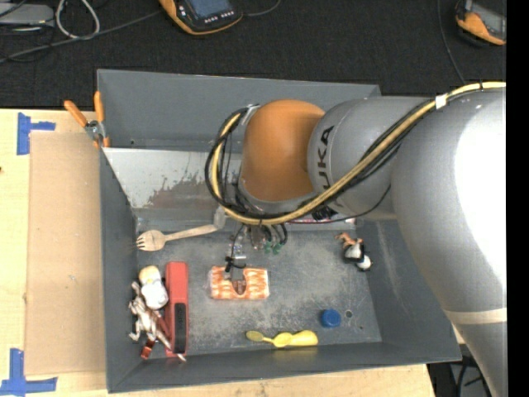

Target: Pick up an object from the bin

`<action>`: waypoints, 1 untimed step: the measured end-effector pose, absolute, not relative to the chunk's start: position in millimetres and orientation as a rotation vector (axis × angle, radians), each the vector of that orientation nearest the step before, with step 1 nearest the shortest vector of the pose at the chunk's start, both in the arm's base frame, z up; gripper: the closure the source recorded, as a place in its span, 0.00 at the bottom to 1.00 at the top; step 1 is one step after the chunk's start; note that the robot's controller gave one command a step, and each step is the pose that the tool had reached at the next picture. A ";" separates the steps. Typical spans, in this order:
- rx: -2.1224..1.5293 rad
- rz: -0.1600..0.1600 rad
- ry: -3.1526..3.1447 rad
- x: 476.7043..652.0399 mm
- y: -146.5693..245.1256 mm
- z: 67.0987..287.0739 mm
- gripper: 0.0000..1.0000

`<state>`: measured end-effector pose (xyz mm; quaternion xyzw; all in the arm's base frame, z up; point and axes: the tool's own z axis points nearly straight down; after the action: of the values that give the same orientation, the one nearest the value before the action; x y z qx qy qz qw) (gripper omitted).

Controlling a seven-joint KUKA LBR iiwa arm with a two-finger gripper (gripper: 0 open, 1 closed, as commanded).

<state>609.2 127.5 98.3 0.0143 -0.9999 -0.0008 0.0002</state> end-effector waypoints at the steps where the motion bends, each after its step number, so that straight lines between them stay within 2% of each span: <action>1: 0.618 -0.008 -3.074 541.9 118.9 69.9 1.00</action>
Offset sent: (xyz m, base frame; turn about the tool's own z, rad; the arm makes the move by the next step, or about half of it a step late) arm 0.0000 0.0000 0.0000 0.0000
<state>541.9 118.9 69.9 0.1970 -0.9804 -0.0026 0.0030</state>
